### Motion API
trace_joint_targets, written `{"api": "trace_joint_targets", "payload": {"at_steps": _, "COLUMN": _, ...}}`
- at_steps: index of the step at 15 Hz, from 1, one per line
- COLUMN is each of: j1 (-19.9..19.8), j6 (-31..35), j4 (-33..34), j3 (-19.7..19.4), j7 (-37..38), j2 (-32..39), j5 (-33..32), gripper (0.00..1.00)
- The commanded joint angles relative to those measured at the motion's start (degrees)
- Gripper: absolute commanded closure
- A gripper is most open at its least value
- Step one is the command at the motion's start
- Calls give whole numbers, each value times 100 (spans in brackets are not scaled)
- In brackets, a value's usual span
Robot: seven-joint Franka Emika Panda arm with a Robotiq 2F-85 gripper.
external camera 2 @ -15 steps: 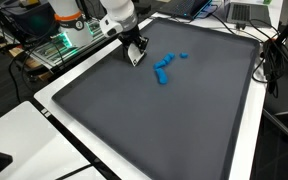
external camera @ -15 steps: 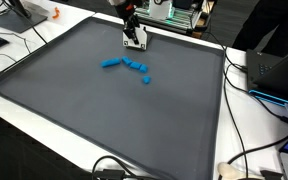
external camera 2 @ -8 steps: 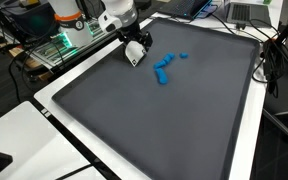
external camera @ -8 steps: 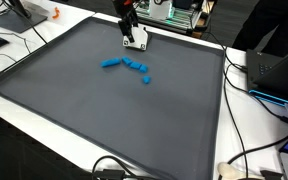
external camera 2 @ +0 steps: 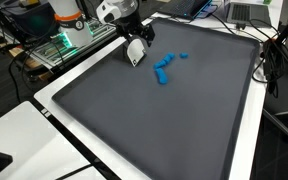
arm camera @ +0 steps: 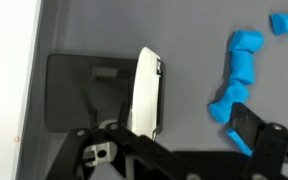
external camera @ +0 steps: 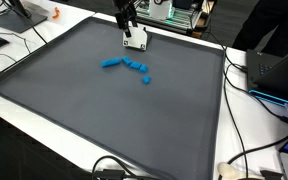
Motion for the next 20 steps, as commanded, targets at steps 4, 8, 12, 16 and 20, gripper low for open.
{"api": "trace_joint_targets", "payload": {"at_steps": 4, "j1": -108, "j6": -396, "j4": -53, "j3": 29, "j7": 784, "j2": -597, "j5": -916, "gripper": 0}}
{"api": "trace_joint_targets", "payload": {"at_steps": 8, "j1": -92, "j6": -770, "j4": 138, "j3": 141, "j7": 1051, "j2": -795, "j5": -1432, "gripper": 0}}
{"api": "trace_joint_targets", "payload": {"at_steps": 12, "j1": -59, "j6": -932, "j4": 408, "j3": 347, "j7": 861, "j2": -916, "j5": -2355, "gripper": 0}}
{"api": "trace_joint_targets", "payload": {"at_steps": 16, "j1": 49, "j6": -866, "j4": 717, "j3": 558, "j7": 380, "j2": -976, "j5": -2977, "gripper": 0}}
{"api": "trace_joint_targets", "payload": {"at_steps": 20, "j1": 146, "j6": -936, "j4": 1123, "j3": 715, "j7": -302, "j2": -895, "j5": -3382, "gripper": 0}}
